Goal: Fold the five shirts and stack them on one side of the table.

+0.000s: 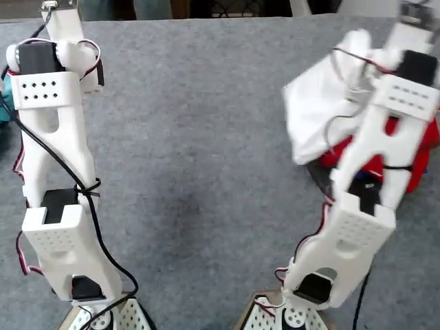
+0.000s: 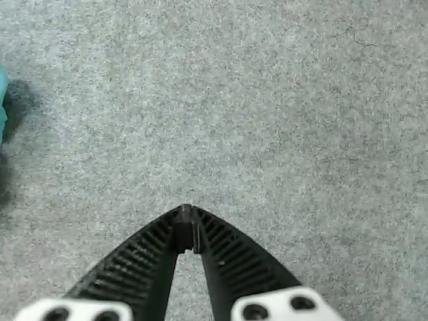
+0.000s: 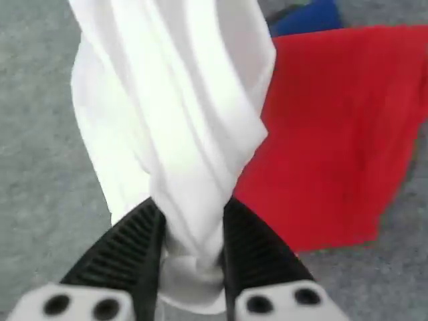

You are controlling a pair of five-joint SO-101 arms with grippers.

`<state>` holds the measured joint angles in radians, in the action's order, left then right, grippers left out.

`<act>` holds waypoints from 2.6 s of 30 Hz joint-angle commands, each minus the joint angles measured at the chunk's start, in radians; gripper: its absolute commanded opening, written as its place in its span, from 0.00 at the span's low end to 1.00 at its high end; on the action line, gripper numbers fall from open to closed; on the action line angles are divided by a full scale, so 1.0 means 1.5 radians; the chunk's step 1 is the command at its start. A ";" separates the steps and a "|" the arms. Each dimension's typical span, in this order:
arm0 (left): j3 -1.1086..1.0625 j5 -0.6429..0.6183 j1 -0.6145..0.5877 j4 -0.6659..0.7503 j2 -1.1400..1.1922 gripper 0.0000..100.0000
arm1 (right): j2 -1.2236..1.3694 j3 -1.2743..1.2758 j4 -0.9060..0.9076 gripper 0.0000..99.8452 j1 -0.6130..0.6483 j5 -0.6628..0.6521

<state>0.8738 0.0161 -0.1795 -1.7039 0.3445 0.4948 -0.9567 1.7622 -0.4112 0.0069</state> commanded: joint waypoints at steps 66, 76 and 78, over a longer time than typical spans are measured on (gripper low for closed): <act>0.252 0.027 -0.484 0.052 0.417 0.03 | -0.075 0.002 0.002 0.43 0.088 -0.119; 0.230 0.142 -0.407 -0.041 0.283 0.03 | -0.075 0.007 0.002 0.43 0.124 -0.117; 0.133 0.172 -0.395 -0.041 0.192 0.03 | -0.075 0.008 0.002 0.43 0.135 -0.117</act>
<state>1.2144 0.2110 -0.8040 -1.7561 0.8493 0.4381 -0.9413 1.7607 -0.2348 -0.1603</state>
